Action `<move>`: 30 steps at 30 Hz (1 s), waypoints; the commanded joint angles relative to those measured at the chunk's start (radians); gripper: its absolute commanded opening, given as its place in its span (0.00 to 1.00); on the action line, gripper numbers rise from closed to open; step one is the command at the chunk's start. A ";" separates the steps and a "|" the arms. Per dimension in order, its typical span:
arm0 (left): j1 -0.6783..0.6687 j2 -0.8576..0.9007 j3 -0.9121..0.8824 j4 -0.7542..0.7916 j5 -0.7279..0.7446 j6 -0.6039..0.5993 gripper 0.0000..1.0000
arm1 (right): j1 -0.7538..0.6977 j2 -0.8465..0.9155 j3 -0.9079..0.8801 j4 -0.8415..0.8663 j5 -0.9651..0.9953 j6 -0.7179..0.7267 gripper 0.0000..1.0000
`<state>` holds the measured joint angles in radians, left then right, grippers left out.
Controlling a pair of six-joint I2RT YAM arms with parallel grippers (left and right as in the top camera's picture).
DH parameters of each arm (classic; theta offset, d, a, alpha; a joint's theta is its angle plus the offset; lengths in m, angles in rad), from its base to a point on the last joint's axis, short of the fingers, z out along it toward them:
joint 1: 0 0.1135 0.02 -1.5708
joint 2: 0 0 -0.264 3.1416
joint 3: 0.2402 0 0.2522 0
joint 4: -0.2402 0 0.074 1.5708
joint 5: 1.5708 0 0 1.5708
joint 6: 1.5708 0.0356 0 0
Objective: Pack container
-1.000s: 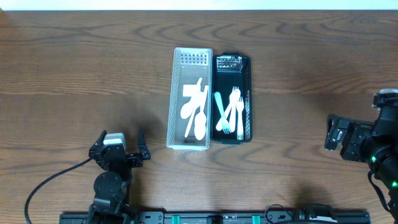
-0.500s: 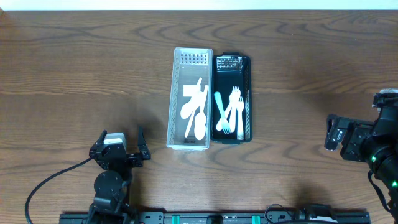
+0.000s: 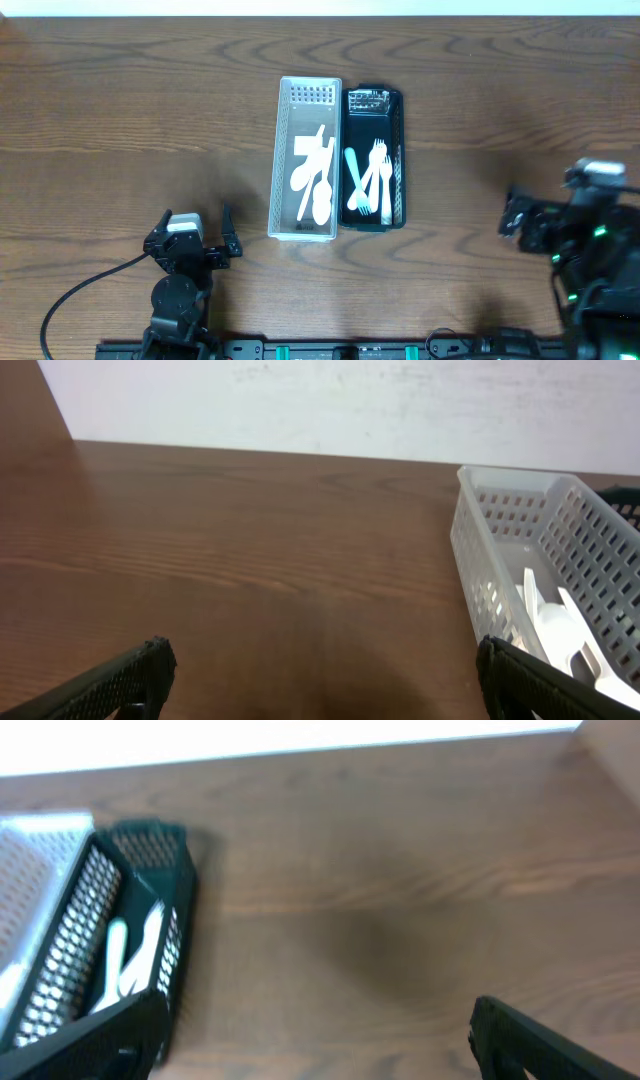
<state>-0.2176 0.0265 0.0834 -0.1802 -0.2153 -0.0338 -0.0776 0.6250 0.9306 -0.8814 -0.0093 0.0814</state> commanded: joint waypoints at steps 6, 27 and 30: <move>0.004 0.005 -0.016 -0.033 -0.006 -0.013 0.98 | -0.006 -0.225 -0.402 0.180 -0.063 -0.016 0.99; 0.004 0.005 -0.016 -0.033 -0.006 -0.013 0.98 | -0.006 -0.484 -0.779 0.302 -0.103 -0.016 0.99; 0.004 0.005 -0.016 -0.033 -0.006 -0.013 0.98 | -0.006 -0.485 -0.779 0.306 -0.100 -0.015 0.99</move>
